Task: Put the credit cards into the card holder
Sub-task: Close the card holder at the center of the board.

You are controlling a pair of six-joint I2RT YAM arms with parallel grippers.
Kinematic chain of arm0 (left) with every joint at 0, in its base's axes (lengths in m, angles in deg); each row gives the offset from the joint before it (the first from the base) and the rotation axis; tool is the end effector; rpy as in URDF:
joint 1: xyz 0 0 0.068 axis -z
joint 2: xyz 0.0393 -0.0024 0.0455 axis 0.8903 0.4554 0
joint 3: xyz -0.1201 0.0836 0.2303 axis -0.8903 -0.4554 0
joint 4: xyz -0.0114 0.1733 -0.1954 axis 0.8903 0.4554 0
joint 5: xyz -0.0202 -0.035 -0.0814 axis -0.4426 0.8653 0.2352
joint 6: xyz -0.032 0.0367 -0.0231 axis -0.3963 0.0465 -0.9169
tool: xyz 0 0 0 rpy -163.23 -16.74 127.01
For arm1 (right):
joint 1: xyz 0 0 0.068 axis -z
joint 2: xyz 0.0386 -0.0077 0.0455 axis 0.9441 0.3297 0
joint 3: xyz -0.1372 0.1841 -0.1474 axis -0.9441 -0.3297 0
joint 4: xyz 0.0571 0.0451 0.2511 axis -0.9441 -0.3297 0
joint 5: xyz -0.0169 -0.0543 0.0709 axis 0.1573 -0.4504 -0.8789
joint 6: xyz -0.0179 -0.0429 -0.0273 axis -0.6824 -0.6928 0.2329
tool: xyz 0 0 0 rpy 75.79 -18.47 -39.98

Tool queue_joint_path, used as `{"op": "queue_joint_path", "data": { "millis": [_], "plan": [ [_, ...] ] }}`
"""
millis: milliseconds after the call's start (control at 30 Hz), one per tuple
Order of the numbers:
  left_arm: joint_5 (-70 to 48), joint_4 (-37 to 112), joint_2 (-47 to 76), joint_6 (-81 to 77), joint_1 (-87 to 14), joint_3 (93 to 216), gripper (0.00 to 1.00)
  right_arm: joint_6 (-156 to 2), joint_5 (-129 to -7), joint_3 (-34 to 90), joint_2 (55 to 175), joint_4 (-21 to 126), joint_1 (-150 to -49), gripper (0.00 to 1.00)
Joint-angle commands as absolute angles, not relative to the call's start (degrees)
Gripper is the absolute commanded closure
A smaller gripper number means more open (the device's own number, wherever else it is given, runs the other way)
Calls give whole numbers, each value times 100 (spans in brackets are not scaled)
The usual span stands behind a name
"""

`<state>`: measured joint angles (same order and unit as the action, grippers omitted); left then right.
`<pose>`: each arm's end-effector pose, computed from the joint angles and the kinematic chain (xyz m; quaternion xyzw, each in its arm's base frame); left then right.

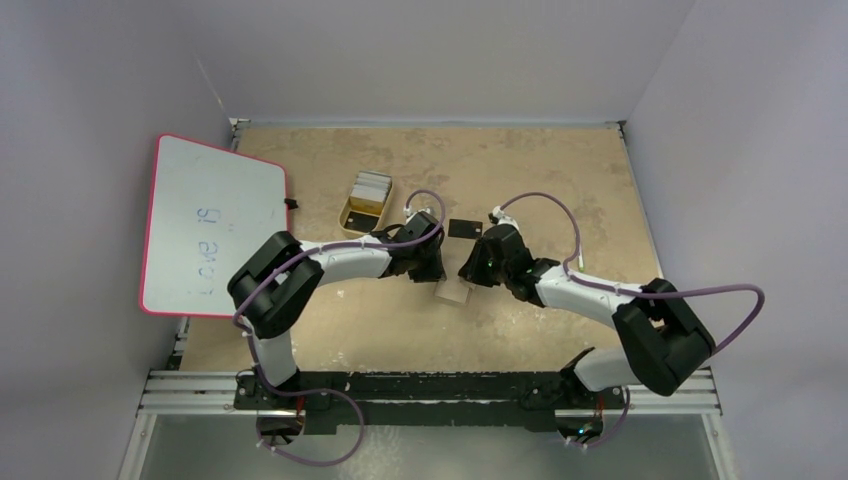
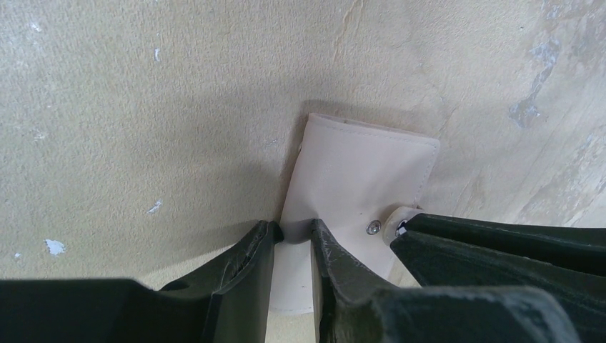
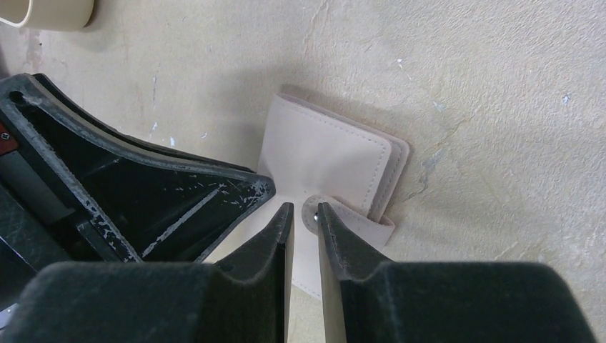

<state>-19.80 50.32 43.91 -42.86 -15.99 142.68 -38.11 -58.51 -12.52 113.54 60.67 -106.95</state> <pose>0.2506 -0.2677 0.1513 -0.0511 0.9527 -0.2269 0.1955 0.2243 0.1624 0.1788 0.0817 0.8907 0.2791 0.3495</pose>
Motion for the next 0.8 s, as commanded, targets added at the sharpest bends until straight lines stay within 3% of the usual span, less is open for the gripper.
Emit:
{"op": "queue_joint_path", "data": {
  "millis": [0, 400, 767],
  "plan": [
    [-2192, 5292, 4693, -4192, -1562, 14248, 76, -3735, -5803, -1311, 11374, 6394, -10666, 80],
    [-2142, 5174, 4660, -4308, -1562, 14163, 76, -3799, -5587, -1154, 10916, 5588, -10661, 79],
    [-2122, 5098, 4625, -4353, -1562, 14126, 76, -3691, -5837, -1240, 11211, 5919, -10661, 77]
  ]
}}
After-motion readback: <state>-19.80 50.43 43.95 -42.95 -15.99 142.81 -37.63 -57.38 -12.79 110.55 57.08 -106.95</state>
